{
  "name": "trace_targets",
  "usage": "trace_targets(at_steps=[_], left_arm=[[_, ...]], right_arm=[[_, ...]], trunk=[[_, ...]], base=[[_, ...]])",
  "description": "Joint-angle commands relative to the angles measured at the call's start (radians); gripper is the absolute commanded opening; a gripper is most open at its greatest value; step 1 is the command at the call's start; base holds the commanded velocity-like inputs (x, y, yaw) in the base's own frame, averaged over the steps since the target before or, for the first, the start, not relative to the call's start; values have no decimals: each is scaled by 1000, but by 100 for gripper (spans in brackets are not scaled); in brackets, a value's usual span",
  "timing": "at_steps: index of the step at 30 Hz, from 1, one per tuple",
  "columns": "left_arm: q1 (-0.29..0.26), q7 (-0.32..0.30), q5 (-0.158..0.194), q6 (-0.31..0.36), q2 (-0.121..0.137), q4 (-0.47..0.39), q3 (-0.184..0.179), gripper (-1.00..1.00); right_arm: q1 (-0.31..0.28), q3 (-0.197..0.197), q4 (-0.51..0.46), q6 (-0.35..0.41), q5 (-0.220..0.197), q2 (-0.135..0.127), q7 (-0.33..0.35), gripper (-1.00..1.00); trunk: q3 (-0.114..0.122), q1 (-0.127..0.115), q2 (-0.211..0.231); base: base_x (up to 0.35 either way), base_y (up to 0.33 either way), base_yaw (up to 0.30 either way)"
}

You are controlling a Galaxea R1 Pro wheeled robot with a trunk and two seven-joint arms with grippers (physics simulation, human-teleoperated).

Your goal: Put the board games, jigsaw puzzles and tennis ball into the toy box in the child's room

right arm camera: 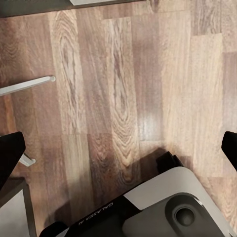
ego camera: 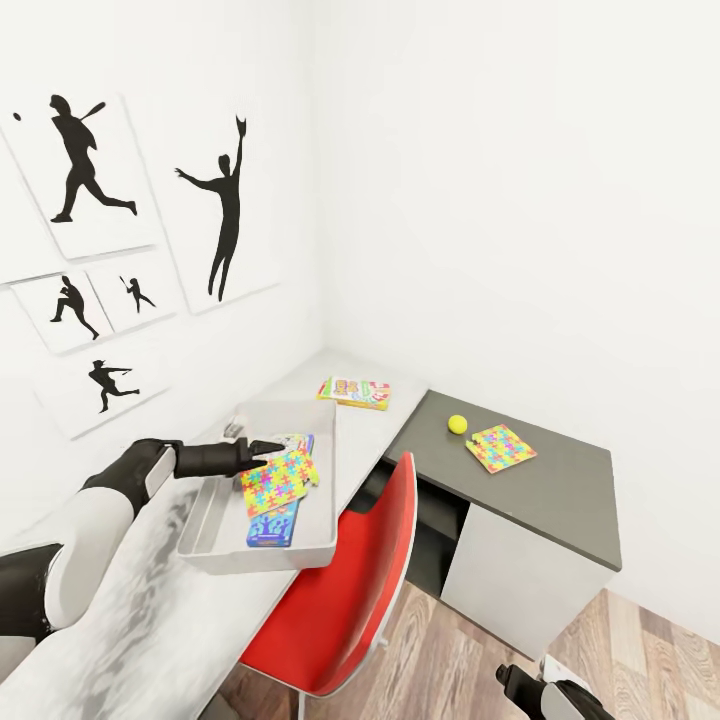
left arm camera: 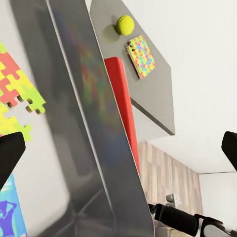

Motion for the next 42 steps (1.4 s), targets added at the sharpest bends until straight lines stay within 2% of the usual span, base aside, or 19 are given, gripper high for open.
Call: trace_targets(at_steps=[1, 6, 9, 10, 12, 13, 16, 18, 25, 35, 42], left_arm=[[-1, -3, 1, 9, 2, 0, 4, 100], [-1, -26, 8, 15, 39, -13, 10, 100], [0, -106, 8, 38, 58, -39, 9, 100], [0, -179, 5, 60, 71, -63, 5, 100], [1, -247, 2, 76, 85, -88, 2, 100], [3, -306, -1, 88, 97, -115, 0, 100], [9, -385, -4, 107, 118, -162, -2, 100], [13, -412, -4, 127, 135, -182, -3, 100], [19, -439, -3, 154, 157, -205, -4, 100], [20, -443, -3, 161, 157, -208, -5, 100], [21, -441, -4, 163, 155, -208, -31, 100]], right_arm=[[0, 0, -3, 6, -5, 0, -5, 100], [0, 0, -3, 6, -5, -1, -5, 100], [0, 0, -3, 6, -5, -1, -5, 100], [0, 0, -3, 6, -5, -2, -5, 100], [0, 0, -3, 6, -5, -2, -5, 100], [0, 0, -3, 6, -5, -3, -5, 100], [0, 0, -3, 6, -5, -3, -5, 100], [0, 0, -3, 6, -5, -3, -5, 100], [0, 0, -3, 6, -5, -3, -5, 100], [0, 0, -3, 6, -5, -4, -5, 100], [0, 0, -2, 6, -6, -7, -5, 100]], trunk=[[-2, 1, -2], [-2, 1, -2], [-2, 1, -2], [-2, 1, -2], [-2, 1, -2], [-2, 1, -2], [-2, 1, -2], [-2, 1, -2], [-2, 1, -2], [-2, 1, -2], [-2, 1, -2]], base=[[0, 0, 0], [0, 0, 0], [0, 0, 0], [0, 0, 0], [0, 0, 0], [0, 0, 0], [0, 0, 0], [0, 0, 0], [0, 0, 0], [0, 0, 0], [0, 0, 0]])
